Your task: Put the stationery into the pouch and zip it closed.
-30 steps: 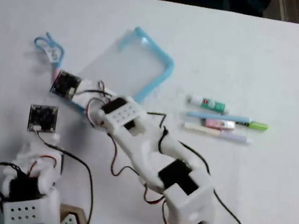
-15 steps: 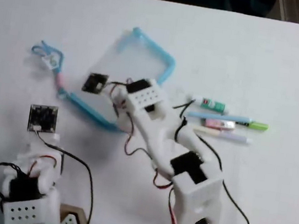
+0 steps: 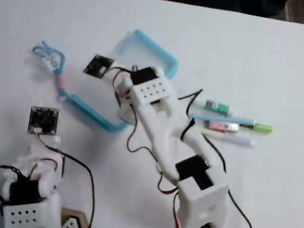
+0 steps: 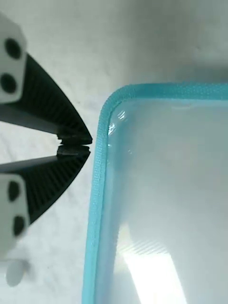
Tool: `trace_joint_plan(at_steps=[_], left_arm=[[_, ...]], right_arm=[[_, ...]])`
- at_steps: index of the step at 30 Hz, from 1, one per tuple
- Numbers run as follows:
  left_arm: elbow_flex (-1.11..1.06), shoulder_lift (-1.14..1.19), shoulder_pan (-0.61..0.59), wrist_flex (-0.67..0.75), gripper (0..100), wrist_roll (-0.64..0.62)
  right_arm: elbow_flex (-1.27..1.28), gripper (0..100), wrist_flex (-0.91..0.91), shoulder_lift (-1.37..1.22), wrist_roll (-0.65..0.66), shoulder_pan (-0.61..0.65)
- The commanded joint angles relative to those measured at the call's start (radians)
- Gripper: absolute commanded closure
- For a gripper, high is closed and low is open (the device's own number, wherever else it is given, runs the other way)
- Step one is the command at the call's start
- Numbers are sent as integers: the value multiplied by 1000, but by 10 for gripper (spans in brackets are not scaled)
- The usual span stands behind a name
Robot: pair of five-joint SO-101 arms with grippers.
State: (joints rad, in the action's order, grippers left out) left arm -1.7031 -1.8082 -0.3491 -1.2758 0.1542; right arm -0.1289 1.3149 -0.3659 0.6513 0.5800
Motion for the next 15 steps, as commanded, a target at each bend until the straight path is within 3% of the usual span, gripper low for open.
trace_joint_plan(at_steps=[1,15], left_arm=[[9,-7,-8,-6,975,-2],[9,-7,-8,-6,975,-2]], right_arm=[[-38,979,5,41,-11,10],[-133,979,39,50,-11,27]])
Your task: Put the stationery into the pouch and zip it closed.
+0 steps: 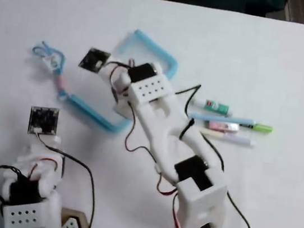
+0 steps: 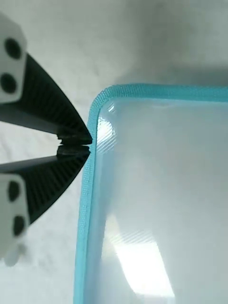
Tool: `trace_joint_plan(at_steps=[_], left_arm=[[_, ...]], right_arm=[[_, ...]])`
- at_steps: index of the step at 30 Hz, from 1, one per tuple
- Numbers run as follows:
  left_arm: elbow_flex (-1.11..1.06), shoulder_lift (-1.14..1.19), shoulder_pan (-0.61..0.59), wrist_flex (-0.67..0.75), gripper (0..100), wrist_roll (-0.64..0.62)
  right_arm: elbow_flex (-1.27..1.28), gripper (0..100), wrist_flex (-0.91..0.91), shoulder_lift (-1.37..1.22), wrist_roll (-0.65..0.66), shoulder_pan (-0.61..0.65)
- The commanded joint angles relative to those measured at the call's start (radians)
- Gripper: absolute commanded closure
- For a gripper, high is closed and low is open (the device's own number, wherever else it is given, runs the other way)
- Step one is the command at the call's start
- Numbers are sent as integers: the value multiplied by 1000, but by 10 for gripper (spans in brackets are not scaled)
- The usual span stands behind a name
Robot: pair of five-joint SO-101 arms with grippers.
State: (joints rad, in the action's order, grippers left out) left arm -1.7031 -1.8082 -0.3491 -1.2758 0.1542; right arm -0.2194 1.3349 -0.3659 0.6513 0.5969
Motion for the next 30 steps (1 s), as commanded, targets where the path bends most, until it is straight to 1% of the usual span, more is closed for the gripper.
trace_joint_plan(at_steps=[1,5,8,11,22,30], left_arm=[[9,-7,-8,-6,975,-2],[9,-7,-8,-6,975,-2],[9,-7,-8,-6,975,-2],[9,-7,-8,-6,975,-2],[9,-7,-8,-6,975,-2],[9,-7,-8,-6,975,-2]], right_arm=[[-43,979,25,50,-11,10],[-69,980,93,79,-14,13],[-138,978,189,154,-66,25],[-175,978,229,209,-66,38],[-180,981,65,108,-74,47],[-180,981,77,104,-74,44]])
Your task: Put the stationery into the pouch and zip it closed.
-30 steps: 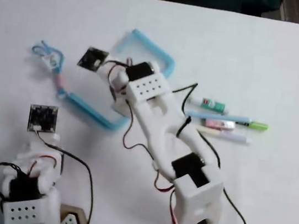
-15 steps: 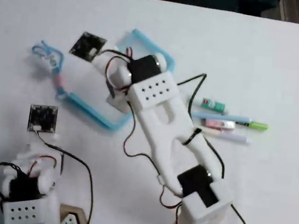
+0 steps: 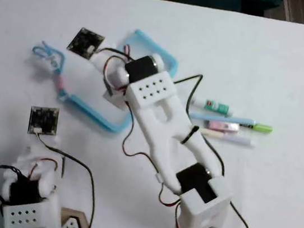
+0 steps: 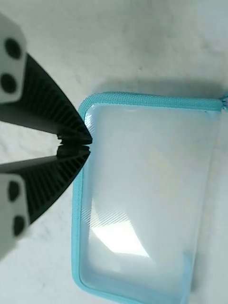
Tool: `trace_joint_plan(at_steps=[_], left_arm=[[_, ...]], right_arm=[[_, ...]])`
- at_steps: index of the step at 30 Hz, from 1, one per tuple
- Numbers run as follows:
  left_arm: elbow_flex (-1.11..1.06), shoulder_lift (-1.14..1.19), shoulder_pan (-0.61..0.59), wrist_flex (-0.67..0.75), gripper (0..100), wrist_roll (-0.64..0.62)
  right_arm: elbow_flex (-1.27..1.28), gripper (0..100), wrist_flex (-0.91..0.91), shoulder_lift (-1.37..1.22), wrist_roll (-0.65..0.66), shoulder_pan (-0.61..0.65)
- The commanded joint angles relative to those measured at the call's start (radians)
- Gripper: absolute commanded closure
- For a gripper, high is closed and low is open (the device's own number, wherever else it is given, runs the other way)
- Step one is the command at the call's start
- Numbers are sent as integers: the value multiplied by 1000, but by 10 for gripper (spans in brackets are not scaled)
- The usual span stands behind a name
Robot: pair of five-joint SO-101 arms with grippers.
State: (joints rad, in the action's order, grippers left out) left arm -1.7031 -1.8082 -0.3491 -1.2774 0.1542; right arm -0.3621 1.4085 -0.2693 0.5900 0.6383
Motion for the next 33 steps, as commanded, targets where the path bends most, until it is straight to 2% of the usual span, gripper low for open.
trace_joint_plan(at_steps=[1,12,26,33], left_arm=[[9,-7,-8,-5,975,-2],[9,-7,-8,-5,975,-2],[9,-7,-8,-5,975,-2],[9,-7,-8,-5,975,-2]], right_arm=[[-37,981,12,7,-12,2],[-37,978,117,48,-9,4],[-37,980,73,243,-11,4],[-31,981,42,251,-12,16]])
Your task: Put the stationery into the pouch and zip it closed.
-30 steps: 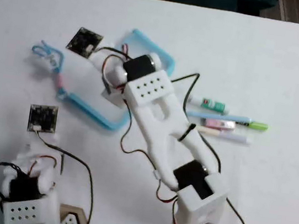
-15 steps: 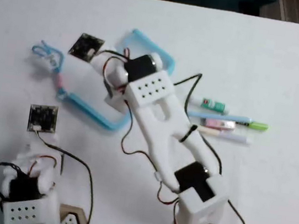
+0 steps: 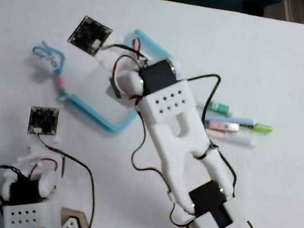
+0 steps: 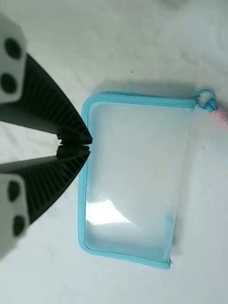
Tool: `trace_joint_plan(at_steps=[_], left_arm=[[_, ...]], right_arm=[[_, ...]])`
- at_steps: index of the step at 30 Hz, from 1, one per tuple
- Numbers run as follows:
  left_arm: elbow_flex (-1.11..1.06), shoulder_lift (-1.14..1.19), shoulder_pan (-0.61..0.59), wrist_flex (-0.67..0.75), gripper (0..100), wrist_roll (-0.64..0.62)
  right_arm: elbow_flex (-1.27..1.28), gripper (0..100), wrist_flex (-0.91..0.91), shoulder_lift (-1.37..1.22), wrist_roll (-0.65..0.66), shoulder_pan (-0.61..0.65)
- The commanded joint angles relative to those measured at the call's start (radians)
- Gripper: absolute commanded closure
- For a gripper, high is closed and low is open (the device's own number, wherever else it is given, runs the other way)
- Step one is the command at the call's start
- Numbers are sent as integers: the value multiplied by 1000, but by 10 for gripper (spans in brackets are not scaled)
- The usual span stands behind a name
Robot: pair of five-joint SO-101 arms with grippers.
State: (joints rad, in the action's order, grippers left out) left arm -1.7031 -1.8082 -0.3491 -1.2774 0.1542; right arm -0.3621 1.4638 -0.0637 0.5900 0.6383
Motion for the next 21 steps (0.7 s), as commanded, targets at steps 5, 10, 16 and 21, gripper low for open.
trace_joint_plan(at_steps=[5,10,16,21], left_arm=[[9,-7,-8,-5,975,-2],[9,-7,-8,-5,975,-2],[9,-7,-8,-5,975,-2],[9,-7,-8,-5,975,-2]], right_arm=[[-32,981,-76,45,-12,27],[29,981,-348,-30,-11,28],[32,981,-486,-237,-6,62],[34,981,-446,-335,-8,42]])
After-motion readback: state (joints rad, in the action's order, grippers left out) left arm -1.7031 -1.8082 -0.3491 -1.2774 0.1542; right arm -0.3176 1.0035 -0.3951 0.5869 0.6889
